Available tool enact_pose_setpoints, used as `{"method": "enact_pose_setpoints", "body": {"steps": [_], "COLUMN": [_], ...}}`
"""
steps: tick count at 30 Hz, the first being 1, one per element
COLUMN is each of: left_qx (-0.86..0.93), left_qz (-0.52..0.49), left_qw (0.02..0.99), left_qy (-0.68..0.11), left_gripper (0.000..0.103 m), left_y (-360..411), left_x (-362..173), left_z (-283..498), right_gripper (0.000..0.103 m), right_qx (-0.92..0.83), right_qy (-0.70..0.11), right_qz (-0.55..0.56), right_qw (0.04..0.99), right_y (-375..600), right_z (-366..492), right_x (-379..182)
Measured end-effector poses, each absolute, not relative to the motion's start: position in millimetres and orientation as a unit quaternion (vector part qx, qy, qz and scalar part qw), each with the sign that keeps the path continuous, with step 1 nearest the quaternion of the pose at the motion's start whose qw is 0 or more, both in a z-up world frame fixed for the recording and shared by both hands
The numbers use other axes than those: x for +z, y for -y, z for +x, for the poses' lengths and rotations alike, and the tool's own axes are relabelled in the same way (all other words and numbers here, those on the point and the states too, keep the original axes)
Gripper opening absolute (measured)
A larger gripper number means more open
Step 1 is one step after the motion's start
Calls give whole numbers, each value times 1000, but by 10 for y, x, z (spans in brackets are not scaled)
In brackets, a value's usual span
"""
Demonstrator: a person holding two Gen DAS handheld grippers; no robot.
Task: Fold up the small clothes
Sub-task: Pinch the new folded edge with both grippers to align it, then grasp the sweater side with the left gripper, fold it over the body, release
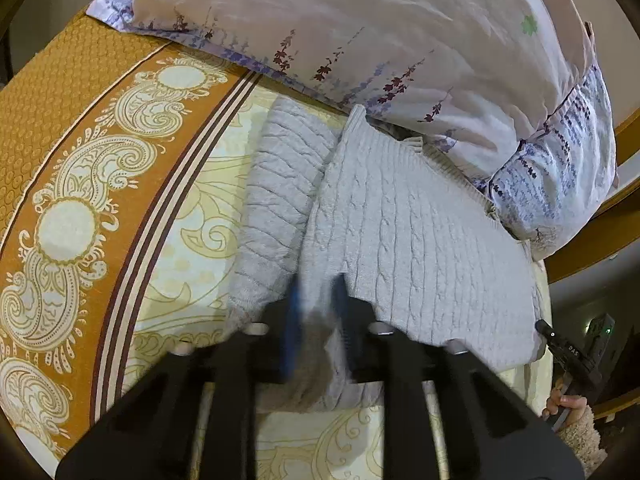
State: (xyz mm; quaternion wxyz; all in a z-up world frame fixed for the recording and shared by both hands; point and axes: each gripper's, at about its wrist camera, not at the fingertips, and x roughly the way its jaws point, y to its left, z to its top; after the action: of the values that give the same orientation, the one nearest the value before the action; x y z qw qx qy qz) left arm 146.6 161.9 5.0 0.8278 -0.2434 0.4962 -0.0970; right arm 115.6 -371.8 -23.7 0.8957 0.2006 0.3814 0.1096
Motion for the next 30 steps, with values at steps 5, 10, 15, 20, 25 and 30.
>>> {"method": "enact_pose_setpoints", "body": {"steps": [5,10,15,20,25,30], "left_qx": [-112,-120,-126,-141,-123,-113], "left_qz": [-244,-251,-255,-314,-340,-357], "left_qw": [825,820,821,812,826,808], "left_qy": [-497,-500,-495,-471,-433,-455], "left_gripper": [8,8,8,8,69,73], "left_y": [-1681,-1729,-1770,-1919,-2115,-2189], "left_x": [83,32,7,56,217,121], "left_z": [1414,1353,1254,1181,1257,1567], "right_gripper": [9,9,14,44,59,60], "right_qx": [102,62,34,-7,33,107], "right_qy": [-365,-414,-427,-400,-351,-373], "right_qz": [215,196,176,150,131,99], "right_qw": [900,887,886,904,927,916], "right_y": [3806,3824,3730,3694,3491,2949], "right_z": [959,959,1064,1023,1146,1474], "right_x": [-96,-369,-454,-261,17,-38]}}
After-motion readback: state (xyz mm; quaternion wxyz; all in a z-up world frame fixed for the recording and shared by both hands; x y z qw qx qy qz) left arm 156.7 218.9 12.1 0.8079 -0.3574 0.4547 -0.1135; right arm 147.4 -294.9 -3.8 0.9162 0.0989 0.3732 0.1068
